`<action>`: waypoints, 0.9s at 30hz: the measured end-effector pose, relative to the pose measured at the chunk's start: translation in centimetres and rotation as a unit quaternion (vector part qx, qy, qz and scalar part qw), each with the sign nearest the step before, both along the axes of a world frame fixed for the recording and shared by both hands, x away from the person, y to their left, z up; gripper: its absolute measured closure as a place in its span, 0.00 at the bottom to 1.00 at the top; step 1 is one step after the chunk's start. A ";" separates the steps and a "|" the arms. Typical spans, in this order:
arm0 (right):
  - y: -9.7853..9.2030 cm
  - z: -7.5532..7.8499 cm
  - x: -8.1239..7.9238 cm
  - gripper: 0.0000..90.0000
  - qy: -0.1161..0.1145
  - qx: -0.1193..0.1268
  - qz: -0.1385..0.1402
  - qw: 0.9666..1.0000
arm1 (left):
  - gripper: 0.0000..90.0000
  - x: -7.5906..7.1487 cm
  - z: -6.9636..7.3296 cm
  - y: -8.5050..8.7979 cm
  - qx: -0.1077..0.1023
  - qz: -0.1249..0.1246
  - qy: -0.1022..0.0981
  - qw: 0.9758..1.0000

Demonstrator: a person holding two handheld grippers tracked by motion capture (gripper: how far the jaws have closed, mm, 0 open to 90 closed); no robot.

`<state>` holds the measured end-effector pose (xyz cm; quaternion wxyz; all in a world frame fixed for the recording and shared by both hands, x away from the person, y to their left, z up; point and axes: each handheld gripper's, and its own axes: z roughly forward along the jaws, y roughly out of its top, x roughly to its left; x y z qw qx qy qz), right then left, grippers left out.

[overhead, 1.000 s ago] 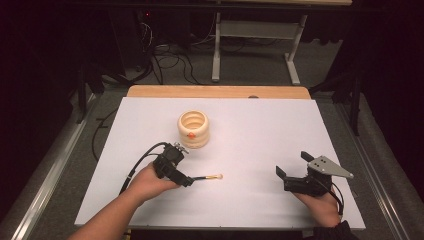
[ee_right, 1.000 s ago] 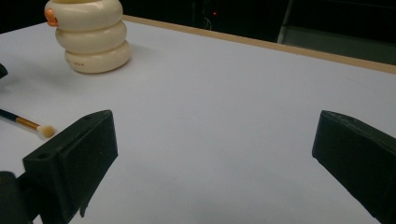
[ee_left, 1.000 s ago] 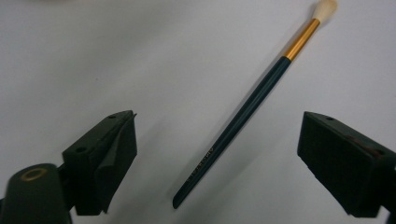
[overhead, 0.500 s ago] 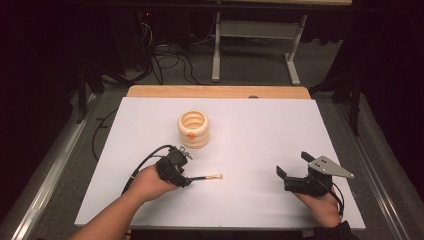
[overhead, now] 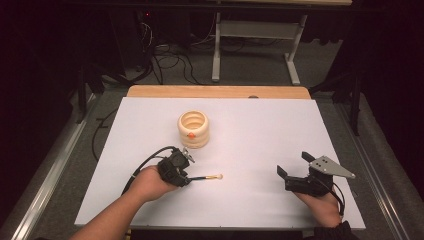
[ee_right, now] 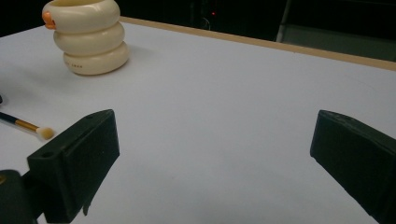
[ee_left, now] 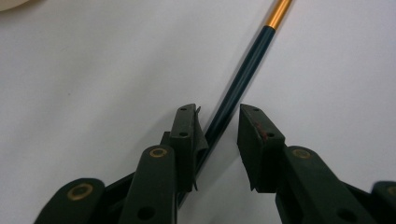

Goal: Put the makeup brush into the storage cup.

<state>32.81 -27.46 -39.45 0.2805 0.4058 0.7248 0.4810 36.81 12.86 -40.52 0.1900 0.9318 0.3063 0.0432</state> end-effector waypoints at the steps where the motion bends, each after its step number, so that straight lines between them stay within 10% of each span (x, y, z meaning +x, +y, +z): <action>1: 0.0 0.0 0.0 0.03 0.002 0.001 -0.001 1.000 | 0.76 -0.1 0.0 -0.1 0.003 -0.001 -0.002 1.000; 27: 0.1 -0.1 0.1 0.05 0.001 0.003 -0.002 1.000 | 0.85 0.5 0.1 -0.4 0.021 -0.007 0.011 1.000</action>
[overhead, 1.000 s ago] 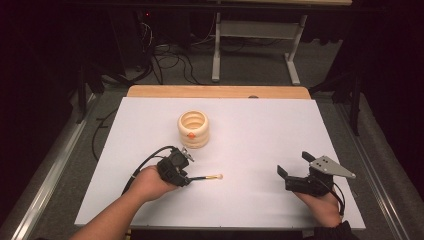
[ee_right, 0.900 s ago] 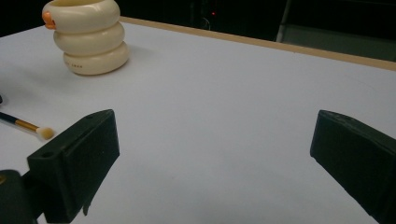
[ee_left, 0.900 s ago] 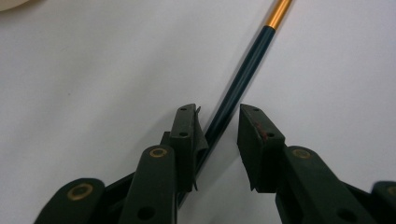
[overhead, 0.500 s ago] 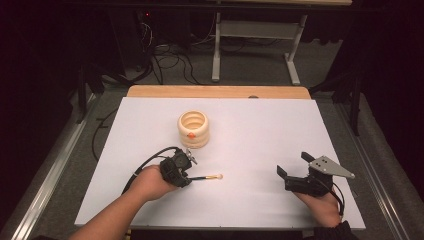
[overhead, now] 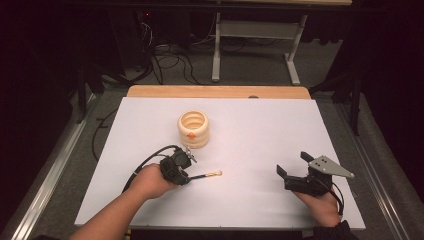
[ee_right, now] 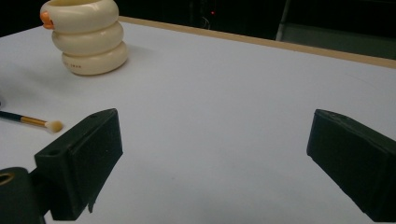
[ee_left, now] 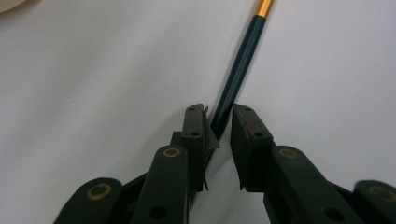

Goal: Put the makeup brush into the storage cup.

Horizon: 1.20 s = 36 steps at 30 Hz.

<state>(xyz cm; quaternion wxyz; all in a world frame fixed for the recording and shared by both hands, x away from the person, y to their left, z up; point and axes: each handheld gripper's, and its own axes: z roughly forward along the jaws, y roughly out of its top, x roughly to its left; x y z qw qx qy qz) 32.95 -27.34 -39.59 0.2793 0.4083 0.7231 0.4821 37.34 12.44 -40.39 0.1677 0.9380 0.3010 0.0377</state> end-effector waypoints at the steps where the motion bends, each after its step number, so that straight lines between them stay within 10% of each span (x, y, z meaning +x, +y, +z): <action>1: 0.0 0.0 0.0 0.05 0.000 0.000 0.000 1.000 | 0.86 0.0 0.0 0.0 0.000 0.000 0.000 1.000; 36: -0.1 0.1 -0.1 0.06 0.001 0.002 -0.003 1.000 | 0.94 0.4 0.0 0.2 -0.006 0.014 0.007 1.000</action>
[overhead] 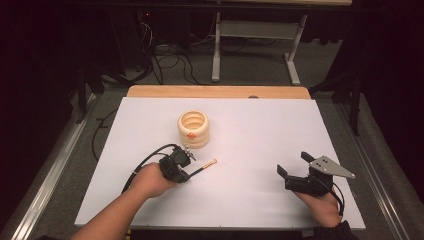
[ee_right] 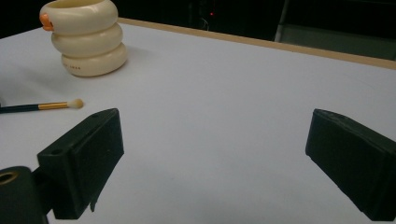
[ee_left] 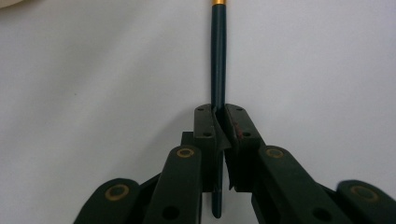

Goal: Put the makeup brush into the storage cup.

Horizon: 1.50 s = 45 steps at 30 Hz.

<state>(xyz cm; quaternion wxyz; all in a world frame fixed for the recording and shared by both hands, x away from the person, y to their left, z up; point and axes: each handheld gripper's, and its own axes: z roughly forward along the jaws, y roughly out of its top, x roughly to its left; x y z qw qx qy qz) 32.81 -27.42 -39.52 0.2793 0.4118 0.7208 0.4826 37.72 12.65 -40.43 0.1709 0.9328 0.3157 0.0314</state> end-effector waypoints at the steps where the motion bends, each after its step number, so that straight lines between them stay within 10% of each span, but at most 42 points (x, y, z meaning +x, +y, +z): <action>1: 0.0 0.0 0.0 0.06 0.000 0.000 0.000 1.000 | 0.94 0.0 0.0 0.0 0.000 0.000 0.000 1.000; 19: -0.3 -0.1 0.0 0.07 0.001 0.001 -0.004 1.000 | 0.94 0.0 0.2 0.0 -0.004 0.007 -0.006 1.000; 31: -0.4 -0.1 0.0 0.07 -0.002 0.000 -0.003 1.000 | 0.94 -0.2 1.4 0.7 -0.047 0.015 -0.022 0.999; 45: -0.4 -0.1 -0.1 0.07 -0.001 0.001 -0.006 1.000 | 0.94 -0.9 1.5 1.6 -0.115 0.022 -0.062 0.991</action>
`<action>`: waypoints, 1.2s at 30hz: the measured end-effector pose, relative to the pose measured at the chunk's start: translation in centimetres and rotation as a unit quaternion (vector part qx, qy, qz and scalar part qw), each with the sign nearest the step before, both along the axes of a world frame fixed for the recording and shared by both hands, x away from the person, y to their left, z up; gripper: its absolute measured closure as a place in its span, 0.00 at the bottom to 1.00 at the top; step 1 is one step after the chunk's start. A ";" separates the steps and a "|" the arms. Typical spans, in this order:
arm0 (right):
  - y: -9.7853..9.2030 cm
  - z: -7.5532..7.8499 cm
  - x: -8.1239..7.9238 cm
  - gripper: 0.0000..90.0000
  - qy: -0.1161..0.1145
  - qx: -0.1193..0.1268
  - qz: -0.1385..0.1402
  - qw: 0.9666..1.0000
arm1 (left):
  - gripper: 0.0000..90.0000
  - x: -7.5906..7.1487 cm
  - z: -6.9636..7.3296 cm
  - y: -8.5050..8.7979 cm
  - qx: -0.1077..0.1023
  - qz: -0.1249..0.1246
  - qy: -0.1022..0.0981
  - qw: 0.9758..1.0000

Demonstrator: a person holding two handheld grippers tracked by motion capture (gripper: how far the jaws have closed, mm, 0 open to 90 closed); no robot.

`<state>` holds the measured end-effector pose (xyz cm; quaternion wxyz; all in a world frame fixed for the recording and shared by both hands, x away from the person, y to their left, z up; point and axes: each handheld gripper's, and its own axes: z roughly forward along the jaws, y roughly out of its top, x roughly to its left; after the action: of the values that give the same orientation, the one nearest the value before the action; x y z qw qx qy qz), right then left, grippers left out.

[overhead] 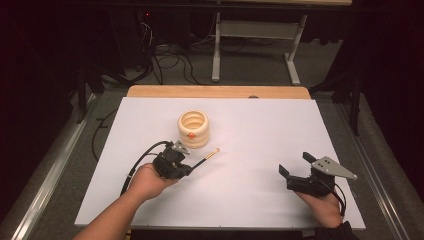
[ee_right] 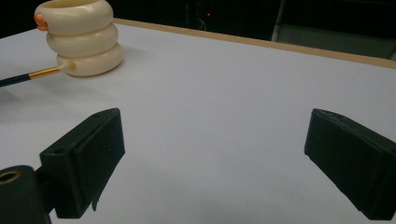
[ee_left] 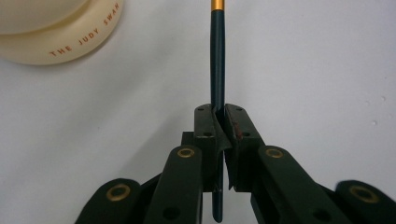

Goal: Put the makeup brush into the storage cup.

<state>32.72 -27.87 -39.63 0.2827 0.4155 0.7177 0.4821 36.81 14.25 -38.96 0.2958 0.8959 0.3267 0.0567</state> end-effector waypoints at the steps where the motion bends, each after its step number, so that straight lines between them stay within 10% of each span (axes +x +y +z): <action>1: 0.0 0.0 0.0 0.07 -0.001 -0.001 -0.001 1.000 | 0.94 -0.1 -0.1 0.0 -0.006 0.001 -0.006 1.000; 10: 0.0 0.0 0.0 0.07 -0.001 -0.001 0.000 1.000 | 0.94 -0.7 -0.1 0.6 -0.060 0.006 -0.040 0.997; 18: 0.0 0.0 0.0 0.07 -0.002 0.000 0.000 1.000 | 0.94 -1.1 -0.4 1.2 -0.119 0.019 -0.072 0.990; 36: 0.2 -0.1 -0.1 0.07 -0.002 -0.005 0.003 1.000 | 0.94 -2.6 -1.4 1.9 -0.222 0.043 -0.152 0.962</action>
<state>32.64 -27.68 -39.72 0.2850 0.4112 0.7206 0.4800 34.24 16.19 -40.33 0.5304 0.7738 0.3206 0.1311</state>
